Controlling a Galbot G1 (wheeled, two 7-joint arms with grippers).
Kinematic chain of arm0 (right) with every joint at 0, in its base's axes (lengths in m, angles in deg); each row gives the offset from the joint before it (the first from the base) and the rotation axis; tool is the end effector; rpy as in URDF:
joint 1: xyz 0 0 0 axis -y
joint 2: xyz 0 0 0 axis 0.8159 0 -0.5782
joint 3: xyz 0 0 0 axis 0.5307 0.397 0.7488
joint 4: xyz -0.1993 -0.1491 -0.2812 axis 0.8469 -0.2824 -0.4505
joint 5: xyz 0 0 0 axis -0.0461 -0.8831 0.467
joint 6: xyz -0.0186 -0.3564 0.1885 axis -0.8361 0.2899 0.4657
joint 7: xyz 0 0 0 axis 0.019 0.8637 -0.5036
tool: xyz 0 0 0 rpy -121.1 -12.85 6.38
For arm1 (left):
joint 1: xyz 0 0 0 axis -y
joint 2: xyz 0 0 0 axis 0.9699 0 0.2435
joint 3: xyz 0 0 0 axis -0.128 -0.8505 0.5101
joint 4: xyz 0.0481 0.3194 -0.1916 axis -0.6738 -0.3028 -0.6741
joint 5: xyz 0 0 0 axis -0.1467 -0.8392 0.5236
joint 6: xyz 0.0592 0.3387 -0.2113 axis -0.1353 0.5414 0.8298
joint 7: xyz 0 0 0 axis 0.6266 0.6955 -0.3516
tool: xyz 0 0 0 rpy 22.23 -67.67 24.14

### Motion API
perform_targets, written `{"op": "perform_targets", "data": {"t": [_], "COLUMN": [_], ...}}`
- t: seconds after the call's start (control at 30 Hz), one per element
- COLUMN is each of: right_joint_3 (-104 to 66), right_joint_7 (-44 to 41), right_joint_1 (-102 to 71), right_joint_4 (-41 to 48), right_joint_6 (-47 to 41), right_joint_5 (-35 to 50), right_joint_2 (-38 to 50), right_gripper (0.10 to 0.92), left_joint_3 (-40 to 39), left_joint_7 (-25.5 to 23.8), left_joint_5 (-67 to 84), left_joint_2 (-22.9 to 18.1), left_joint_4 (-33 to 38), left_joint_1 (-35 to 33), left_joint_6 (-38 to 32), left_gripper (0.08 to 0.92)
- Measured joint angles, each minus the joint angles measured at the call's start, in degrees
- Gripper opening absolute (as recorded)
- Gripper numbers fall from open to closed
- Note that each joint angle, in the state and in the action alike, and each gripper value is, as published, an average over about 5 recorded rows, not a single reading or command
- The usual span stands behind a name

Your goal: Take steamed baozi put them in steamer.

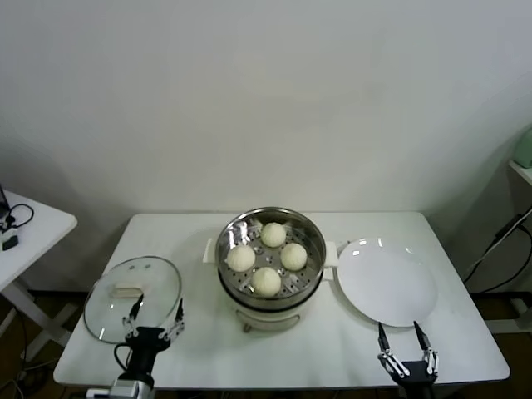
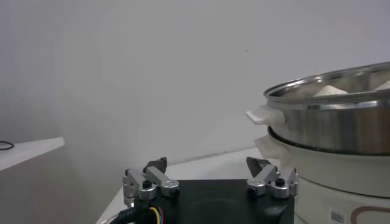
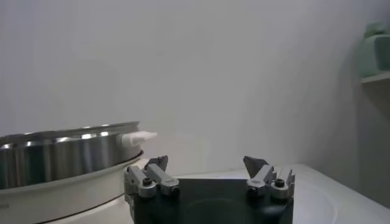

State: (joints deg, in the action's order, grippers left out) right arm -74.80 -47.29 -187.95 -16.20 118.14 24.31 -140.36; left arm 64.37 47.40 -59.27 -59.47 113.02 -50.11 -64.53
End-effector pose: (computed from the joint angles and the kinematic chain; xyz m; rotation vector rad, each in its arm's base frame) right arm 0.1079 -0.0941 -0.4541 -0.0762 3.0868 0.1763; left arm 0.1698 0.0564 -0.3824 0.0325 -2.9905 -0.3185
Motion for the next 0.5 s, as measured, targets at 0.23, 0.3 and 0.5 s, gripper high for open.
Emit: {"op": "perform_targets", "data": {"t": [0.23, 0.3, 0.5], "right_joint_3": [0.0, 0.0, 0.0], "right_joint_7": [0.2, 0.2, 0.3], "right_joint_1": [-0.1, -0.1, -0.1], "right_joint_4": [-0.4, -0.6, -0.9], "right_joint_6": [-0.3, -0.5, -0.9], "right_joint_5": [-0.2, -0.3, -0.5], "right_joint_2": [-0.1, -0.1, -0.3], "right_gripper": [0.823, 0.823, 0.823], "left_joint_3": [0.0, 0.0, 0.0], "left_joint_7": [0.0, 0.0, 0.0], "left_joint_5": [0.0, 0.0, 0.0], "left_joint_2": [0.0, 0.0, 0.0], "left_joint_4": [0.0, 0.1, 0.2], "left_joint_1": [-0.1, -0.2, -0.3], "left_joint_6": [-0.1, -0.1, -0.2], "left_gripper": [0.823, 0.823, 0.823]}}
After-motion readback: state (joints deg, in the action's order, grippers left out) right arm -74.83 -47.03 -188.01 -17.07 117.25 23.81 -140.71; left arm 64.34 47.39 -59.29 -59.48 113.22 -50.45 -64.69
